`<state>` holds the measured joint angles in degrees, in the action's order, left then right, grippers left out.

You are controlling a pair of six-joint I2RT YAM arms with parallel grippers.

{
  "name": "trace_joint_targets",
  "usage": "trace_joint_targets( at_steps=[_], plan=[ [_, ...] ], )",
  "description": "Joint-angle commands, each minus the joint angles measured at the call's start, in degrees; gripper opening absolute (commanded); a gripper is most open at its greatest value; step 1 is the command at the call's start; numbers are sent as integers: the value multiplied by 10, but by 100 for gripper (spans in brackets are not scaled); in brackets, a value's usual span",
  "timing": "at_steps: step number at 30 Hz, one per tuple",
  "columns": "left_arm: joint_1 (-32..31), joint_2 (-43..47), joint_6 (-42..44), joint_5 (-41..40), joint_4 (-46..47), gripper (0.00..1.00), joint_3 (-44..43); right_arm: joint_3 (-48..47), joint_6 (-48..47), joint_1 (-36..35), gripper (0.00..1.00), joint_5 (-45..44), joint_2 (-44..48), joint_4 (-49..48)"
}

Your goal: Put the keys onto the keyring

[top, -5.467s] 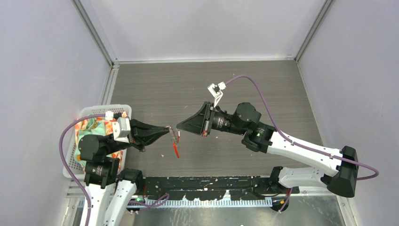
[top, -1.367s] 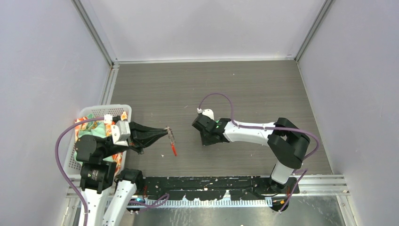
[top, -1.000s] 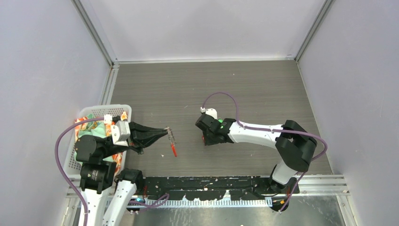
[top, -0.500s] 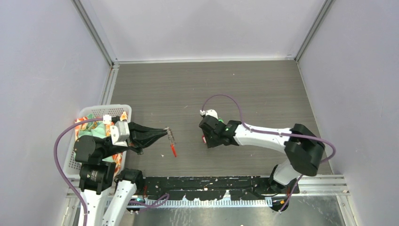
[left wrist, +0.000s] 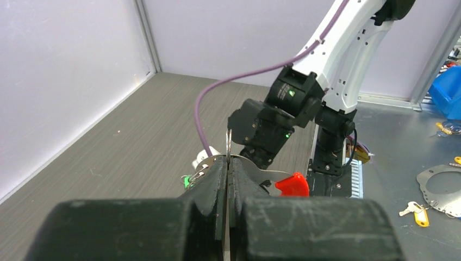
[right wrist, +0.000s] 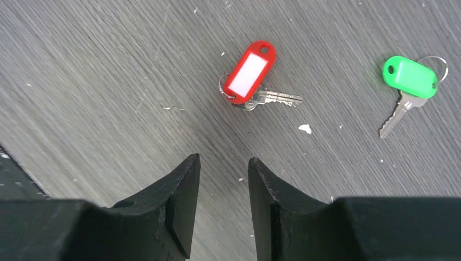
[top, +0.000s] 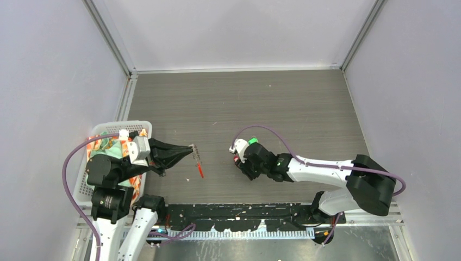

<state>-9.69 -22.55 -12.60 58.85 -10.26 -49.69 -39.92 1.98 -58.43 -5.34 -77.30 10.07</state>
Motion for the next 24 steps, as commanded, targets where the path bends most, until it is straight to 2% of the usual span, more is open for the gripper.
trace_joint_targets(
  at_steps=[1, 10, 16, 21, 24],
  plan=[
    [-1, -10, -10, -19, 6, 0, -17, 47, -55, -4, 44, -6, -15, -167],
    [-1, -17, -32, -22, 14, 0, -25, 71, -66, -8, 44, -26, -75, -273],
    [-1, -13, -31, -23, 10, 0, -24, 58, -82, -10, 42, -50, -113, -293],
    [-1, -14, -26, -23, 11, 0, -24, 47, -87, -10, 33, -70, -122, -280],
    [-1, -17, -28, -21, 18, 0, -25, 38, -84, -10, 13, -74, -125, -267]
  ],
)
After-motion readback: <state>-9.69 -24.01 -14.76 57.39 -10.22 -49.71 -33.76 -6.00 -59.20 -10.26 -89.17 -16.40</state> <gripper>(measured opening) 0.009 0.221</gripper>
